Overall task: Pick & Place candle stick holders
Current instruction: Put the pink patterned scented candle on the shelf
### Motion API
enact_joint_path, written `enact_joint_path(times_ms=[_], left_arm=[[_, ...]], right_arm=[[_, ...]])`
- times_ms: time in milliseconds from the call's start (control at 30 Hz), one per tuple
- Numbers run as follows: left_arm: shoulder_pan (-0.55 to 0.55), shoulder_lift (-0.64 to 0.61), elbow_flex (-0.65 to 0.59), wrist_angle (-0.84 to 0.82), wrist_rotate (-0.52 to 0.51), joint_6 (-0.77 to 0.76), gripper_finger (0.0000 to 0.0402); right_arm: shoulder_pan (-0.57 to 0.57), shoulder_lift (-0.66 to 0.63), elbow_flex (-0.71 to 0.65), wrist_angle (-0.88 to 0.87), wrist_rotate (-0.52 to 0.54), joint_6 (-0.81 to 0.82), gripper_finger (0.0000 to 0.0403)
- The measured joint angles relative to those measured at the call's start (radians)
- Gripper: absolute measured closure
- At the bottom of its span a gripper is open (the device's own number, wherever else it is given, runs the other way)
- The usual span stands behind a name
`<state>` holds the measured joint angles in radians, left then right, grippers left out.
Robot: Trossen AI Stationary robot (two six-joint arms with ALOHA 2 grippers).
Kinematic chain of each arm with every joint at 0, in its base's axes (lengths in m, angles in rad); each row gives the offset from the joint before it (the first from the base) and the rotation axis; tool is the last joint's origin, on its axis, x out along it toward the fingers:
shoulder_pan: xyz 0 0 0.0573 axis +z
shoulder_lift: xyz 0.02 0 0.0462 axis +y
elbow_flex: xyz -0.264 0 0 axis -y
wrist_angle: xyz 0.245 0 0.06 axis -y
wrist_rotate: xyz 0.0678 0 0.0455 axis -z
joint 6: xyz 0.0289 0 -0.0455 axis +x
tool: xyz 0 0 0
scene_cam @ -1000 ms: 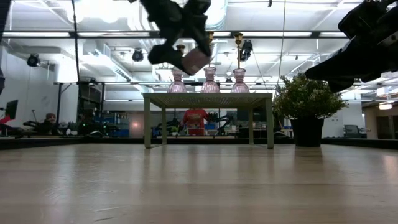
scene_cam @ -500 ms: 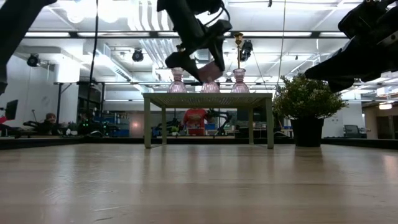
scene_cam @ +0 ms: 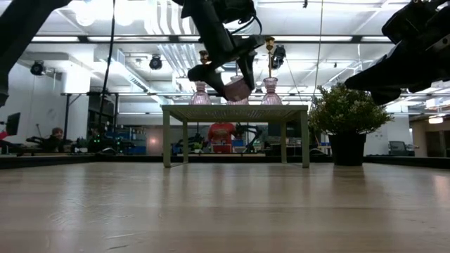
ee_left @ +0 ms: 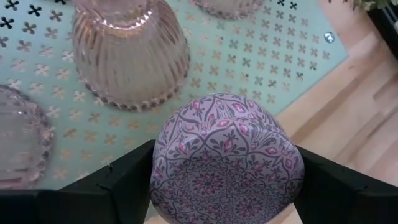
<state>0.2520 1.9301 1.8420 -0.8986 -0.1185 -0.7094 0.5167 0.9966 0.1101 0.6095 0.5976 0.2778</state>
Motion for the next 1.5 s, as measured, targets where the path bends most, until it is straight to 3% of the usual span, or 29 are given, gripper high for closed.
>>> enact_joint_path(times_ms=[600, 1167, 1500], left_arm=[[0.005, 0.004, -0.002, 0.012, -0.075, -0.024, 0.0092], [0.006, 0.004, -0.015, 0.021, -0.059, -0.040, 0.0091], [0.004, 0.010, -0.015, 0.036, -0.069, -0.036, 0.0071]], right_arm=[[0.000, 0.000, 0.000, 0.000, -0.003, 0.010, 0.0390], [0.000, 0.000, 0.000, 0.000, -0.003, 0.011, 0.0390], [0.000, 0.000, 0.000, 0.000, -0.002, 0.012, 0.0390]])
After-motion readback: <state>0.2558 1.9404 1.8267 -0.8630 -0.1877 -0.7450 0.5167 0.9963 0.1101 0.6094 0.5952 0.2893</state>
